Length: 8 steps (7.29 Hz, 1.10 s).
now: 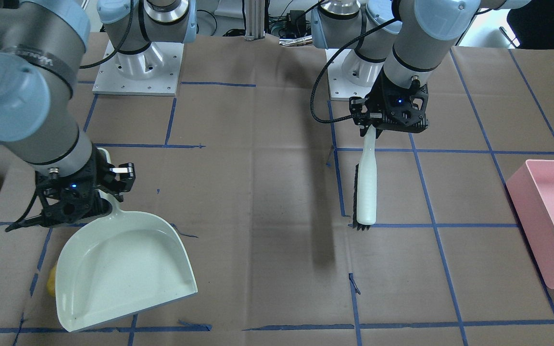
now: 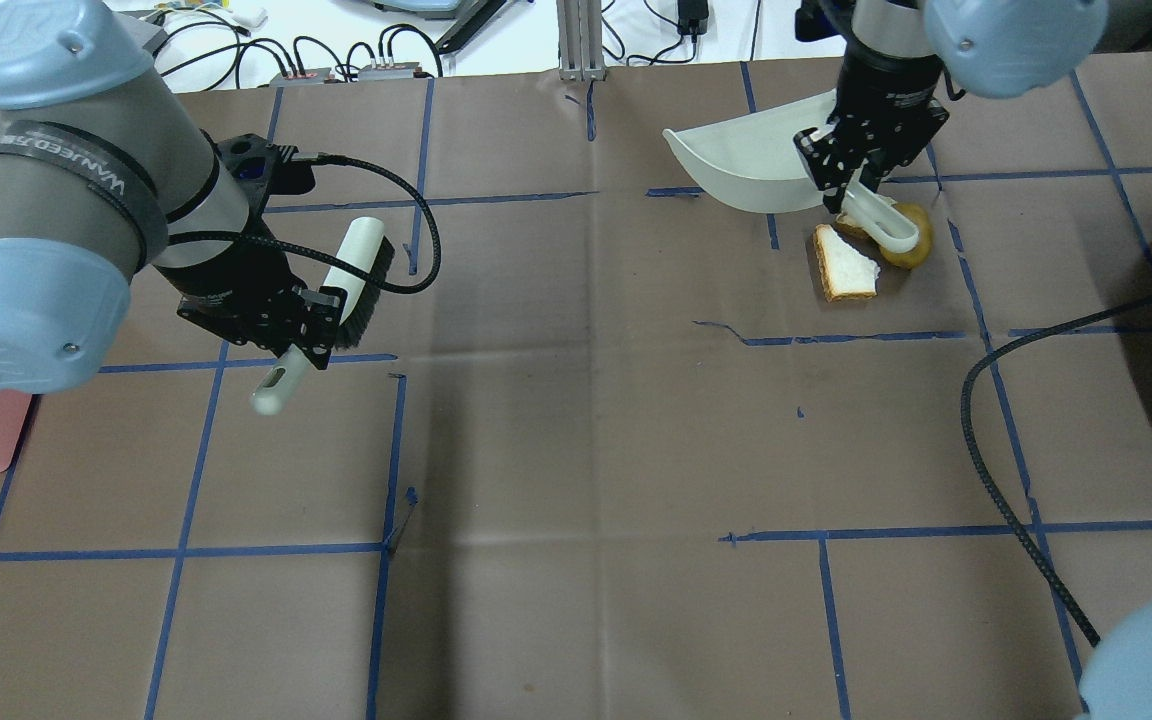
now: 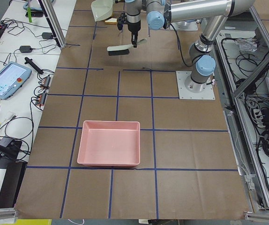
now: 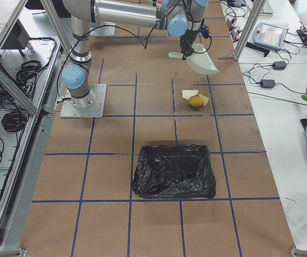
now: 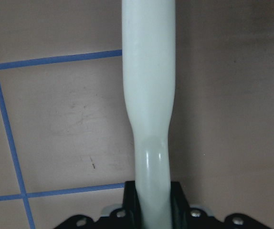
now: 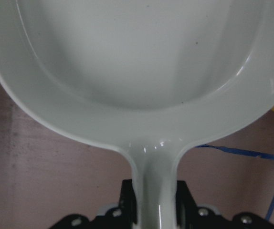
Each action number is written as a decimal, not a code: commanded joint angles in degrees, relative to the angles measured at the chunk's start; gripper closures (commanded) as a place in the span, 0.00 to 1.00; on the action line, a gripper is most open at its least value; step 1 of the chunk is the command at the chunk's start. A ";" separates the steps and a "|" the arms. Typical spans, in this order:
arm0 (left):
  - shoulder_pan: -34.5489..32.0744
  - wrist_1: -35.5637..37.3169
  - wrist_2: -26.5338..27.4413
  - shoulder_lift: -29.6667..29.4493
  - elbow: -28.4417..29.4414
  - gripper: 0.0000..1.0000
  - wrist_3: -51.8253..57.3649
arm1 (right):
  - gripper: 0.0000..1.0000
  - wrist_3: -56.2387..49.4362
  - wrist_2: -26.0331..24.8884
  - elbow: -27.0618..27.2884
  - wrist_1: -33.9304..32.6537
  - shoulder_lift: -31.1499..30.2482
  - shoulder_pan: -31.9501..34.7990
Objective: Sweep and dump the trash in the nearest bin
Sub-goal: 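Lift the dustpan and carry it beside the bread and potato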
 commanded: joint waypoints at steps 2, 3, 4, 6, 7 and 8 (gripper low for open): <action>-0.01 -0.03 -0.29 -0.14 0.00 1.00 -0.18 | 0.92 -27.28 -2.78 1.11 -1.07 -1.02 -12.57; -0.01 -0.03 -0.29 -0.14 0.00 1.00 -0.18 | 0.93 -34.50 -4.00 1.11 -1.17 -0.67 -16.26; -0.01 -0.03 -0.29 -0.14 0.00 1.00 -0.18 | 0.96 -41.97 -6.80 1.11 -2.13 -0.23 -18.74; -0.01 -0.03 -0.29 -0.23 0.00 1.00 -0.18 | 0.96 -59.88 -8.67 1.28 -11.23 0.56 -21.30; -0.01 -0.03 -0.29 -0.23 0.00 1.00 -0.18 | 0.96 -66.67 -8.67 1.20 -13.62 1.96 -23.66; -0.01 -0.03 -0.38 -0.40 0.00 1.00 -0.18 | 0.96 -74.22 -8.59 1.11 -16.61 3.36 -26.21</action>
